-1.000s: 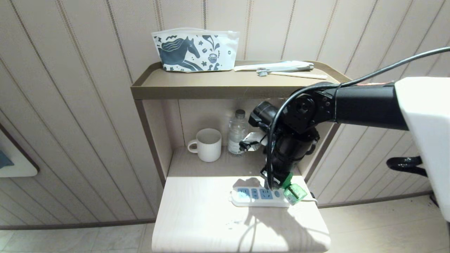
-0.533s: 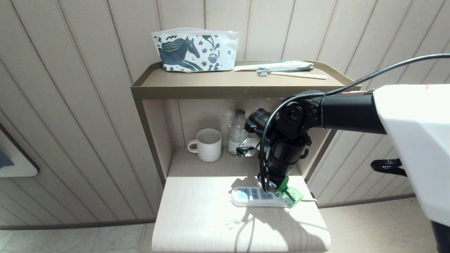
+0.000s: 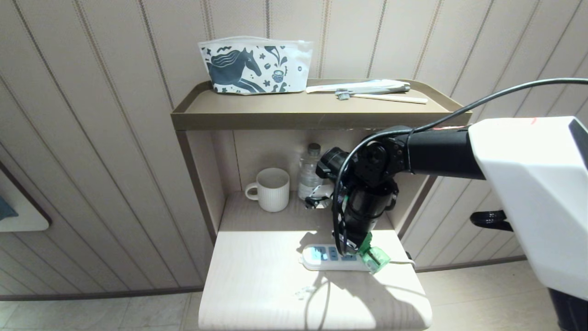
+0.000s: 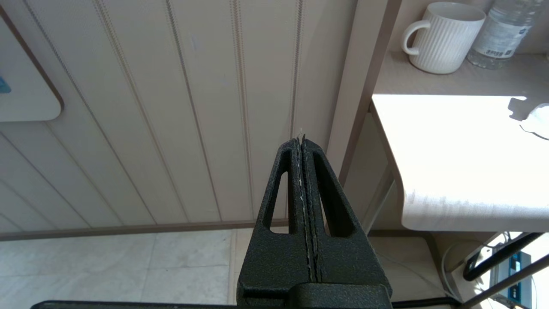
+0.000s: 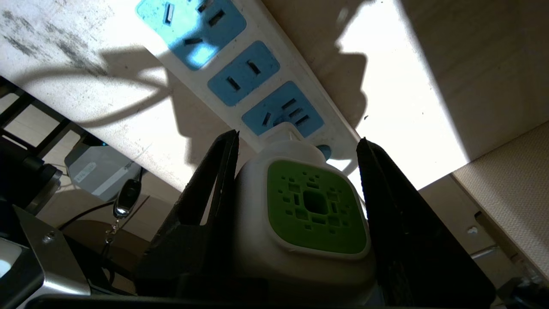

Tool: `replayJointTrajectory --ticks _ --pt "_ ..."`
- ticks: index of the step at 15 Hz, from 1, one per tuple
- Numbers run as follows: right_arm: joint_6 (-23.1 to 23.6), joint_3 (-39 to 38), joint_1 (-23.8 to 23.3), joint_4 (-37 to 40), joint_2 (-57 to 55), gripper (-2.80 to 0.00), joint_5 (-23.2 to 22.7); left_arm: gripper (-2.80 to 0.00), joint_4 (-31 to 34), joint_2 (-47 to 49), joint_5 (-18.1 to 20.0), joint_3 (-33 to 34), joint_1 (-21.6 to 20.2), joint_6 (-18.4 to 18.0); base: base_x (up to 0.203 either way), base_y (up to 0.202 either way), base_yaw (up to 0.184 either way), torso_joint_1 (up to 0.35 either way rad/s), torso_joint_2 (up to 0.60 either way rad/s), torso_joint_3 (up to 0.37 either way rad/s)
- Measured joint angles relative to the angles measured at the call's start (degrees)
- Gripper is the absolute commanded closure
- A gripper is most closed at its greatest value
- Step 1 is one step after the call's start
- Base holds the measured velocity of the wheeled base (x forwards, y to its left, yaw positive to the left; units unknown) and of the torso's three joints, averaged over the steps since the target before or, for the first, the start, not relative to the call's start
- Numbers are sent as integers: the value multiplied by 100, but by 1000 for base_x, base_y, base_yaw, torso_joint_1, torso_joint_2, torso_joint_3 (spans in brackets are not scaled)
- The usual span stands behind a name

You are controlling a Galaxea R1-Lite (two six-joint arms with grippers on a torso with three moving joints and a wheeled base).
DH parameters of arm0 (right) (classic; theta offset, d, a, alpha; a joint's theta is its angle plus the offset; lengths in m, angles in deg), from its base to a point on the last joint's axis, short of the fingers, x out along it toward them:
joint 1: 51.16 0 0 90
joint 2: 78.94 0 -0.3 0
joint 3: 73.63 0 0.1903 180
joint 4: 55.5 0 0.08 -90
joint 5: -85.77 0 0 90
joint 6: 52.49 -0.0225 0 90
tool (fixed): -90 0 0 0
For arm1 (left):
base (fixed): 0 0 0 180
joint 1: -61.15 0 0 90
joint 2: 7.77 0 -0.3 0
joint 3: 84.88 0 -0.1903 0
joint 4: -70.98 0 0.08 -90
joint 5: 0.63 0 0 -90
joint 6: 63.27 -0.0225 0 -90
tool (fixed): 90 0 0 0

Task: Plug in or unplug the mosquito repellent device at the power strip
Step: Insert the plug into the socket

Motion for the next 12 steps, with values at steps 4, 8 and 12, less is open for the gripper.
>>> replayJointTrajectory --ticks 4,8,12 --pt "82 15 -7 -56 -33 0 9 0 0 0 -5 0 0 -6 0 0 0 0 0 0" --pt "111 21 -33 -123 -12 0 26 0 2 0 -2 0 0 -2 0 0 0 0 0 0" --pt "131 28 -33 -179 -22 0 39 0 3 0 0 0 0 -2 0 0 0 0 0 0"
